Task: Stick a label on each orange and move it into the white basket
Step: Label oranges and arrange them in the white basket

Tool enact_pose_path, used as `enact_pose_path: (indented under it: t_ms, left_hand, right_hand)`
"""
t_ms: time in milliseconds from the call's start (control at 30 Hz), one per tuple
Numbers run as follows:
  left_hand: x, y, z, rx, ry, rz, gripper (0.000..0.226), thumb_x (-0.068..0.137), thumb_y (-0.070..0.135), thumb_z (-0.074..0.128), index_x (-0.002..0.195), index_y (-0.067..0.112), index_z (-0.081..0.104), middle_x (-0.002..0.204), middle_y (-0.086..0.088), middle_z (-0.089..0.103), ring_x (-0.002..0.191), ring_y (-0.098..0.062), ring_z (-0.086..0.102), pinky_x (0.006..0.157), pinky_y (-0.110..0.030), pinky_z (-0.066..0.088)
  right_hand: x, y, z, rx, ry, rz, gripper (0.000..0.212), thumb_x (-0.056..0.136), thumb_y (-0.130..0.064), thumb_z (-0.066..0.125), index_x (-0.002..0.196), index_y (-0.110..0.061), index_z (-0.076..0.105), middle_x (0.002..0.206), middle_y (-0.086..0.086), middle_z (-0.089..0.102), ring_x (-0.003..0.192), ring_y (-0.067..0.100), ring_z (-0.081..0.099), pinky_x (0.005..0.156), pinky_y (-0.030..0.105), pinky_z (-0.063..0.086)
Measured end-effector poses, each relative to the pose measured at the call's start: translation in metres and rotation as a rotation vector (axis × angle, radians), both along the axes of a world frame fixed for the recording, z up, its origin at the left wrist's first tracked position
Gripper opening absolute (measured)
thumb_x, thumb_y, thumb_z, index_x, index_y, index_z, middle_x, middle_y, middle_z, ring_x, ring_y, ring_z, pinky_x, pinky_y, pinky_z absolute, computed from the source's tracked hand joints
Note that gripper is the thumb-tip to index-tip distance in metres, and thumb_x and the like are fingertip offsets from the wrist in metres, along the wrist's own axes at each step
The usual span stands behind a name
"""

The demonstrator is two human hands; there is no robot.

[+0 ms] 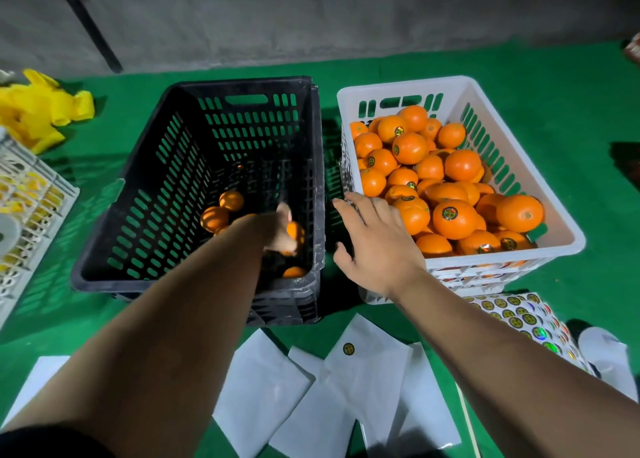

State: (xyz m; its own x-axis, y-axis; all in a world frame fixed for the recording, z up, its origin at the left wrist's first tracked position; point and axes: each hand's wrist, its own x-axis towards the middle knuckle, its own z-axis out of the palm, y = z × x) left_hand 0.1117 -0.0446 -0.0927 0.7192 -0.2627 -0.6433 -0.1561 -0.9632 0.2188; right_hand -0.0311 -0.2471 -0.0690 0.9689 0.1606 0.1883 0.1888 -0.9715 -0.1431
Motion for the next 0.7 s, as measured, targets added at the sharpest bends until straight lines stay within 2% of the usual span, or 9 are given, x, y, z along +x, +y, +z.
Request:
enact_pose_path:
  t_ms: [100, 167, 233, 300, 367, 433, 533, 633, 700]
  left_hand:
    - [-0.003, -0.001, 0.039, -0.511, -0.159, 0.288, 0.065, 0.097, 0.028, 0.068, 0.152, 0.011, 0.038, 0.127, -0.030, 0.059, 0.075, -0.011, 0.063, 0.066, -0.024, 0.052]
    - [-0.023, -0.001, 0.062, -0.644, -0.483, 0.355, 0.067, 0.088, 0.044, 0.076, 0.144, 0.024, 0.045, 0.126, -0.011, 0.062, 0.095, -0.016, 0.065, 0.077, -0.027, 0.054]
    - [-0.058, 0.002, 0.074, -0.833, -0.696, 0.406, 0.070, 0.084, 0.051, 0.078, 0.140, 0.035, 0.040, 0.131, 0.000, 0.055, 0.110, -0.019, 0.062, 0.094, -0.038, 0.055]
    - [-0.103, 0.000, 0.077, -1.081, -0.795, 0.441, 0.067, 0.088, 0.048, 0.076, 0.141, 0.038, 0.036, 0.136, 0.003, 0.050, 0.115, -0.017, 0.061, 0.099, -0.042, 0.056]
    - [-0.152, -0.006, 0.069, -1.255, -0.835, 0.441, 0.069, 0.090, 0.040, 0.077, 0.144, 0.044, 0.034, 0.140, 0.015, 0.043, 0.119, -0.015, 0.059, 0.099, -0.037, 0.055]
    - [-0.192, -0.010, 0.049, -1.325, -0.889, 0.405, 0.075, 0.088, 0.031, 0.079, 0.144, 0.049, 0.032, 0.144, 0.019, 0.037, 0.127, -0.019, 0.054, 0.099, -0.033, 0.052]
    - [-0.233, -0.009, 0.003, -1.281, -0.905, 0.288, 0.077, 0.088, 0.029, 0.078, 0.149, 0.043, 0.032, 0.153, 0.010, 0.034, 0.140, -0.023, 0.047, 0.104, -0.040, 0.050]
    - [-0.268, -0.007, -0.040, -1.165, -0.766, 0.220, 0.073, 0.091, 0.039, 0.074, 0.149, 0.050, 0.032, 0.157, 0.018, 0.031, 0.144, -0.015, 0.041, 0.111, -0.030, 0.042]
    - [-0.283, -0.003, -0.064, -1.093, -0.625, 0.185, 0.067, 0.096, 0.049, 0.070, 0.149, 0.054, 0.029, 0.155, 0.027, 0.030, 0.143, -0.006, 0.039, 0.111, -0.021, 0.039]
  right_hand:
    - [-0.001, 0.001, 0.003, -0.011, -0.010, -0.015, 0.067, 0.092, -0.044, 0.048, 0.152, -0.017, 0.039, 0.151, 0.008, 0.041, 0.132, 0.031, 0.040, 0.107, 0.047, 0.040]
    - [-0.003, 0.001, 0.003, -0.017, -0.027, -0.007, 0.063, 0.092, -0.042, 0.049, 0.149, -0.015, 0.044, 0.146, 0.010, 0.045, 0.126, 0.032, 0.043, 0.102, 0.046, 0.042]
    - [-0.006, 0.001, 0.002, -0.045, -0.067, 0.005, 0.059, 0.091, -0.040, 0.050, 0.143, -0.012, 0.049, 0.136, 0.011, 0.050, 0.116, 0.033, 0.046, 0.094, 0.046, 0.043]
    - [-0.010, 0.000, 0.003, -0.062, -0.110, 0.016, 0.052, 0.092, -0.037, 0.051, 0.136, -0.010, 0.055, 0.122, 0.013, 0.053, 0.106, 0.034, 0.048, 0.087, 0.046, 0.043]
    - [-0.020, 0.000, -0.001, -0.037, -0.159, 0.033, 0.044, 0.091, -0.032, 0.054, 0.127, -0.007, 0.060, 0.113, 0.014, 0.056, 0.101, 0.037, 0.051, 0.083, 0.046, 0.045]
    - [-0.037, -0.001, -0.010, -0.013, -0.213, 0.072, 0.039, 0.090, -0.027, 0.060, 0.121, -0.005, 0.063, 0.117, 0.015, 0.059, 0.107, 0.039, 0.054, 0.086, 0.047, 0.046]
    - [-0.065, 0.000, -0.031, 0.043, -0.207, 0.110, 0.039, 0.087, -0.024, 0.068, 0.121, -0.006, 0.065, 0.135, 0.017, 0.058, 0.135, 0.040, 0.048, 0.105, 0.050, 0.041]
    - [-0.096, 0.004, -0.058, 0.070, -0.139, 0.084, 0.059, 0.082, -0.029, 0.073, 0.136, -0.009, 0.060, 0.158, 0.019, 0.039, 0.152, 0.041, 0.024, 0.125, 0.053, 0.019]
    - [-0.118, 0.005, -0.083, 0.076, -0.008, 0.082, 0.076, 0.079, -0.035, 0.074, 0.147, -0.015, 0.050, 0.165, 0.014, 0.028, 0.154, 0.040, 0.019, 0.125, 0.056, 0.022]
